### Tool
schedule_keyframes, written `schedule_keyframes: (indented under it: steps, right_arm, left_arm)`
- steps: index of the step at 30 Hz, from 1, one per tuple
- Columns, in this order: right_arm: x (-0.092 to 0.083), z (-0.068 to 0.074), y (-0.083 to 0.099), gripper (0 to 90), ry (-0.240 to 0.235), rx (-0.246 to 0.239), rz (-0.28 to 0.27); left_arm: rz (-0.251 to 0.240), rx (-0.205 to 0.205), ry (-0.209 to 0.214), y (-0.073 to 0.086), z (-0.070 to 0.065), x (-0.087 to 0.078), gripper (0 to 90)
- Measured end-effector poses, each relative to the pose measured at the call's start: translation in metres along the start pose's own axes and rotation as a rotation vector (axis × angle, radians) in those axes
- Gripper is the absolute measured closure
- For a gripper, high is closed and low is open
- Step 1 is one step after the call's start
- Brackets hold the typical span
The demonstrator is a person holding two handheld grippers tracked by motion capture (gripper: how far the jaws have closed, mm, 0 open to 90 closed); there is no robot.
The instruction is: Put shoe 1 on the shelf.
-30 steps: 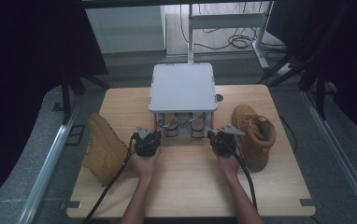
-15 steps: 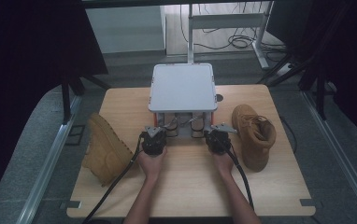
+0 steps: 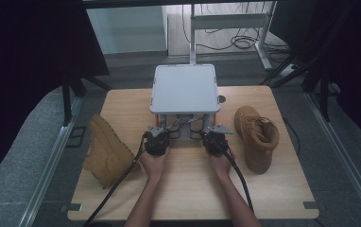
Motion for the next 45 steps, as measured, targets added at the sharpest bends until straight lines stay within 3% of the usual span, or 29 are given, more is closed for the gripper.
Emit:
schedule_keyframes:
  steps: [13,18,40,45]
  right_arm:
    - [0.009,0.008,-0.004,89.1,-0.01,0.012,-0.009]
    - [0.011,0.009,-0.003,89.1,-0.023,0.023,-0.013]
    - [0.012,0.009,-0.002,89.0,-0.04,0.03,-0.004]
    - [0.005,0.007,-0.002,89.0,-0.042,0.021,-0.007]
  left_arm:
    - [0.0,-0.013,0.032,0.0,-0.006,0.003,85.4]
    - [0.001,-0.006,0.064,0.001,-0.016,0.005,84.6]
    - [0.003,-0.006,0.068,0.001,-0.015,0.005,83.2]
    - [-0.009,0.009,0.064,-0.002,-0.014,-0.002,82.6]
Point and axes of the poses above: each handheld gripper's, and its own axes: x roughly forward along the jaws, y roughly out of its underside, z roughly to its left, the point moved 4 cm from there along x, roughly forward along the jaws, and after that the axes turned 5 degrees about -z, right-handed, at the moved point
